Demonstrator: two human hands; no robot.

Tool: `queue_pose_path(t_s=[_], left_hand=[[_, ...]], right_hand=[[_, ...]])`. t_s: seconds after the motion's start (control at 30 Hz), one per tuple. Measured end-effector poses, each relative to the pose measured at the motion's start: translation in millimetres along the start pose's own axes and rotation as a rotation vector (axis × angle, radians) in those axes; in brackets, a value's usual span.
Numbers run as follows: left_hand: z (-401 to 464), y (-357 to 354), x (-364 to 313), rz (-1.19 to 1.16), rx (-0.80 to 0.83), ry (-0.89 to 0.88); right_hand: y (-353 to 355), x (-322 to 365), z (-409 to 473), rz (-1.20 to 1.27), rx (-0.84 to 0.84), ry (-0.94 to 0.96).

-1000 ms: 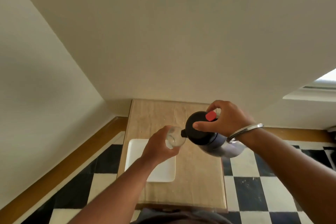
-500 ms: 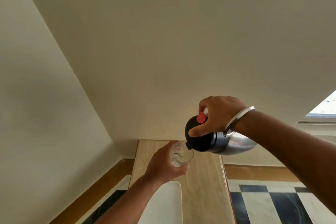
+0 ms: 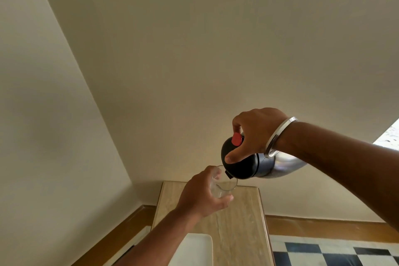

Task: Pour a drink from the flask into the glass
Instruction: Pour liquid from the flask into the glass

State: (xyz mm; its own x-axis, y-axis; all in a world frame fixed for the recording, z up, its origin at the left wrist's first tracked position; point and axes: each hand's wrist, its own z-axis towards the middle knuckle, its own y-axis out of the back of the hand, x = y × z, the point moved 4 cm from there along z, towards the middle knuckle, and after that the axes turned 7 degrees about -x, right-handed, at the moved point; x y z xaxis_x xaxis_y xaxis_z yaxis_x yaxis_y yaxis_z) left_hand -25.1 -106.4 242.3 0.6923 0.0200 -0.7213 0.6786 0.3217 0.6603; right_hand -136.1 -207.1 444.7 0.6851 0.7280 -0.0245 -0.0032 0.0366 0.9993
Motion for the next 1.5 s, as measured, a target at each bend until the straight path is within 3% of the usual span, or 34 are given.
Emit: queue_pose_path(t_s=[1.5], left_hand=[[-14.8, 14.2, -23.9, 0.006, -0.077, 0.043]], right_hand=[[38.6, 48.7, -10.1, -0.369, -0.046, 0.151]])
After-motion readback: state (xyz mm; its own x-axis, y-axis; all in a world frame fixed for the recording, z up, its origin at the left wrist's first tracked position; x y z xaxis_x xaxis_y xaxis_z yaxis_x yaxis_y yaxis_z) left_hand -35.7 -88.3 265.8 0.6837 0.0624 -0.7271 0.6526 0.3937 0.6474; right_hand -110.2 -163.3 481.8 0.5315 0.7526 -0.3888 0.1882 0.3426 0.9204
